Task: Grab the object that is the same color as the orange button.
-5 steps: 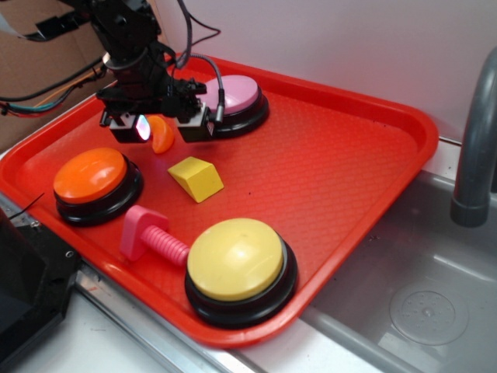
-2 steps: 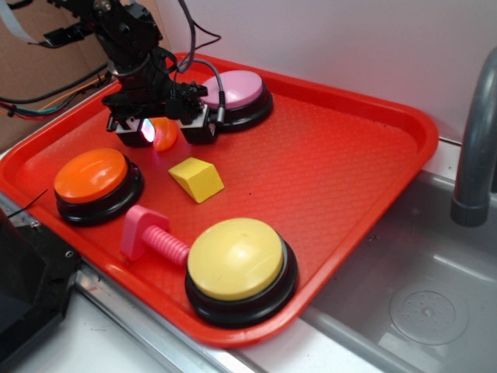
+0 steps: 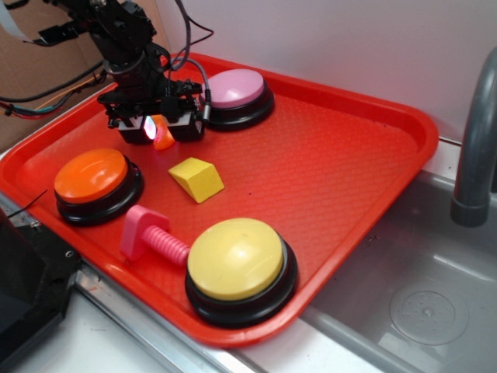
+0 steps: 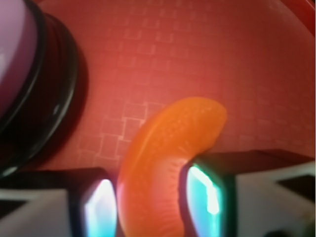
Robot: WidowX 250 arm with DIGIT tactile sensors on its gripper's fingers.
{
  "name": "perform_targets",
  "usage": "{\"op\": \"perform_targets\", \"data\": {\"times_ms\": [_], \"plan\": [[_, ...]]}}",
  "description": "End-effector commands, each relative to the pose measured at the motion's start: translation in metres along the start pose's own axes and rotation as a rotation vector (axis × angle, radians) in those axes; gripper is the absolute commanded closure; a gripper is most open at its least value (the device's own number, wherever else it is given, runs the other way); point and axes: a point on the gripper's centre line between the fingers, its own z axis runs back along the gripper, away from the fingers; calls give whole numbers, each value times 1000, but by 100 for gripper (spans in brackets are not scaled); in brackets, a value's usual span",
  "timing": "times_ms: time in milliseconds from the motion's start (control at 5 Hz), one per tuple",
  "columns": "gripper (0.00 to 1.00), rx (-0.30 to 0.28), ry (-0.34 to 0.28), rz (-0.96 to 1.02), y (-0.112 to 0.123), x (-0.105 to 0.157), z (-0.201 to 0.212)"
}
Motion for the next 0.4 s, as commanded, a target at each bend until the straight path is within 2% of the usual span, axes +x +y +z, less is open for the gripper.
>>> {"op": "perform_targets", "data": {"times_ms": [0,200], "plan": [[100,14,7,1,3,2,2],[100,13,15,13,-2,8,17]]}}
